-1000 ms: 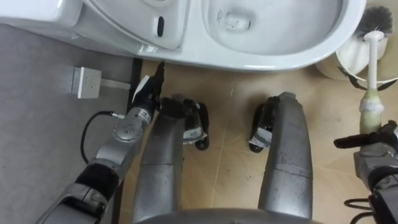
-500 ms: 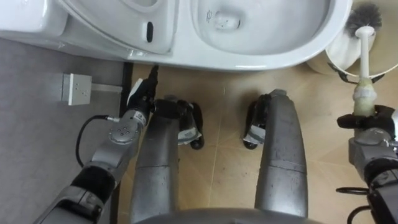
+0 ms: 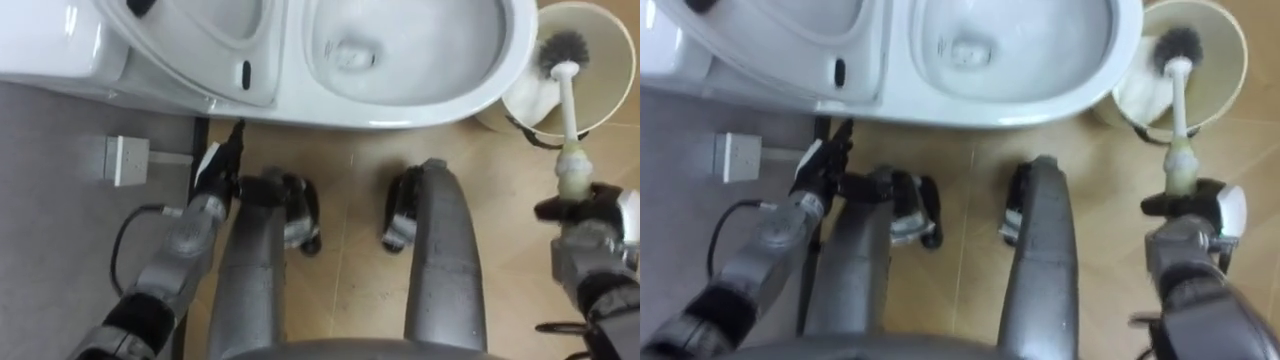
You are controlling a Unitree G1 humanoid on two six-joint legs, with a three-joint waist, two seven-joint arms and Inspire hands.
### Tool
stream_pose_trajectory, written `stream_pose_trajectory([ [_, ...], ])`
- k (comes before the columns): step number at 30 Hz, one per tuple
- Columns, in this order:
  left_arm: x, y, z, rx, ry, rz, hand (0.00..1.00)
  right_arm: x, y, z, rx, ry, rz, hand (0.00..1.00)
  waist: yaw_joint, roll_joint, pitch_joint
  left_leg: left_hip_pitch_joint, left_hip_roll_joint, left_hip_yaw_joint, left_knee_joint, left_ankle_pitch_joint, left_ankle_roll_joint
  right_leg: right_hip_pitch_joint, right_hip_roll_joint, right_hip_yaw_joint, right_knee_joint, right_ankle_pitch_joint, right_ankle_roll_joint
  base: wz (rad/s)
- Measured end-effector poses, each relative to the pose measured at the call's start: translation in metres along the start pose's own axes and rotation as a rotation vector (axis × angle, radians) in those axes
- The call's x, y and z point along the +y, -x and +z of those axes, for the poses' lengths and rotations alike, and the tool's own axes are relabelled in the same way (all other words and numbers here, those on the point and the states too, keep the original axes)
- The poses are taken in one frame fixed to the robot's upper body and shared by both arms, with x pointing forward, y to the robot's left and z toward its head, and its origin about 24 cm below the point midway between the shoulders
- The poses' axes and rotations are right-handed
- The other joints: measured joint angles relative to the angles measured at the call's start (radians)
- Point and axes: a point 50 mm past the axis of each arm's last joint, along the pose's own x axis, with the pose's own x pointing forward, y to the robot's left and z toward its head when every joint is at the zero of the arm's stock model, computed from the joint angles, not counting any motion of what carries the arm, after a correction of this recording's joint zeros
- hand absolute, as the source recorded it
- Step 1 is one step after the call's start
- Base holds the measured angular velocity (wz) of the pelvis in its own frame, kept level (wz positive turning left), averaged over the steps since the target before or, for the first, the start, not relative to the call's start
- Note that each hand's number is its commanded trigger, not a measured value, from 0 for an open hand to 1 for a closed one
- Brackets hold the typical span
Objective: Brush toilet
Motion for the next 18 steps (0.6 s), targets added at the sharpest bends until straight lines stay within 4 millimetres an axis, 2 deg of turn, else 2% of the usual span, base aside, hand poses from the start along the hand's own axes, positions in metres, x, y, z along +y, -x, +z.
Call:
stream_pose_trajectory([
  [5,0.002,0.005,-0.011,0.032,-0.006,0.012,0.00,0.002,0.001,-0.008,0.058,-0.052,0.005,1.00,0.001,-0.001,-0.0005,0.109,-0.006,0.003,-0.094,0.013,-0.006,0.114,0.000,-0.019,-0.091,0.006,0.006,0.02],
  [7,0.004,0.008,-0.016,0.042,-0.023,0.024,0.00,0.001,0.001,-0.013,0.088,-0.078,0.009,1.00,0.007,-0.002,-0.0019,0.170,-0.004,-0.001,-0.152,0.025,-0.010,0.183,0.018,-0.033,-0.157,0.021,0.011,0.00],
  [9,0.006,0.009,-0.017,0.045,-0.030,0.035,0.00,0.001,0.002,-0.019,0.112,-0.093,0.011,1.00,0.014,-0.004,-0.0039,0.222,-0.005,-0.004,-0.200,0.035,-0.012,0.241,0.022,-0.044,-0.209,0.031,0.014,0.02],
  [12,0.011,0.011,-0.024,0.068,-0.050,0.048,0.00,-0.001,0.004,-0.032,0.155,-0.123,0.001,1.00,0.025,-0.004,-0.0107,0.312,-0.006,-0.004,-0.267,0.045,-0.012,0.342,0.024,-0.065,-0.283,0.039,0.022,0.06],
  [14,0.014,0.014,-0.031,0.087,-0.076,0.057,0.00,-0.001,0.005,-0.035,0.165,-0.156,-0.003,1.00,0.025,-0.011,-0.0162,0.362,-0.012,-0.003,-0.308,0.054,-0.012,0.392,0.024,-0.069,-0.323,0.046,0.029,0.06],
  [18,0.022,0.024,-0.054,0.167,-0.100,0.072,0.00,-0.004,0.008,-0.049,0.202,-0.196,-0.023,1.00,0.024,-0.027,-0.0260,0.509,-0.032,-0.007,-0.433,0.087,-0.010,0.546,0.022,-0.092,-0.443,0.067,0.044,0.12],
])
